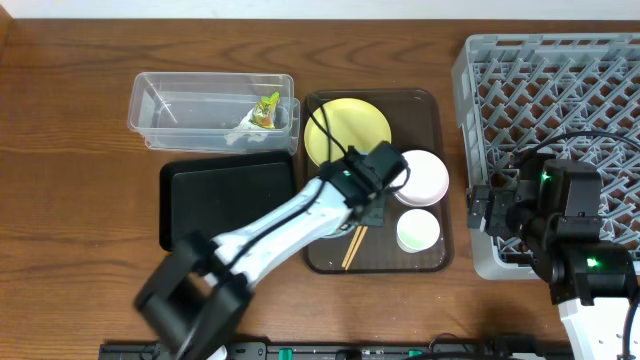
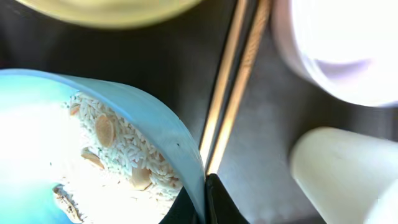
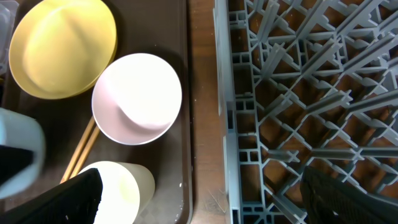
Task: Sort waste into correct bins and load items into the dishwasher rack
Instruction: 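Grasp the rim of the light blue rice bowl with the left gripper, then lift the blue bowl over the black tray and tip out the rice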
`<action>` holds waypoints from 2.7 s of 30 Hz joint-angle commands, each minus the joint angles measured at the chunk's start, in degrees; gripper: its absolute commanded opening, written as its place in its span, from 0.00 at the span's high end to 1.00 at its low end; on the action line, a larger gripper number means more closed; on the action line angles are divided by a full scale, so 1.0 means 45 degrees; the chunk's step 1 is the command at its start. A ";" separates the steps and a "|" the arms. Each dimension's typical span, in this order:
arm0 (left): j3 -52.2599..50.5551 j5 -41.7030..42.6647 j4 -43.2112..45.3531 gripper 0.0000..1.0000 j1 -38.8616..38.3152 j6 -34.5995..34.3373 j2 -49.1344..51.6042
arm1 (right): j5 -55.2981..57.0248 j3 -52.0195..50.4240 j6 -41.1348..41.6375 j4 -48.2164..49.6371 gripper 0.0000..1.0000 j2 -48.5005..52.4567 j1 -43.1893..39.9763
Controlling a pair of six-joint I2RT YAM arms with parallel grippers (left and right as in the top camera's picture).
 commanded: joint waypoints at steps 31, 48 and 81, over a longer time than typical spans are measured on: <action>-0.4017 1.7447 -0.1637 0.94 1.3357 0.9287 -0.0092 | -0.0097 0.0272 -0.0126 -0.0058 0.01 -0.0024 0.0214; -0.4017 1.9564 -0.1637 0.94 1.4717 0.3279 0.0612 | -0.0097 0.0272 -0.0126 -0.0199 0.01 -0.0024 0.0214; -0.3895 1.6704 0.0529 0.94 1.3974 0.4371 -0.0733 | -0.0092 0.0277 -0.0126 -0.0189 0.01 -0.0024 0.0214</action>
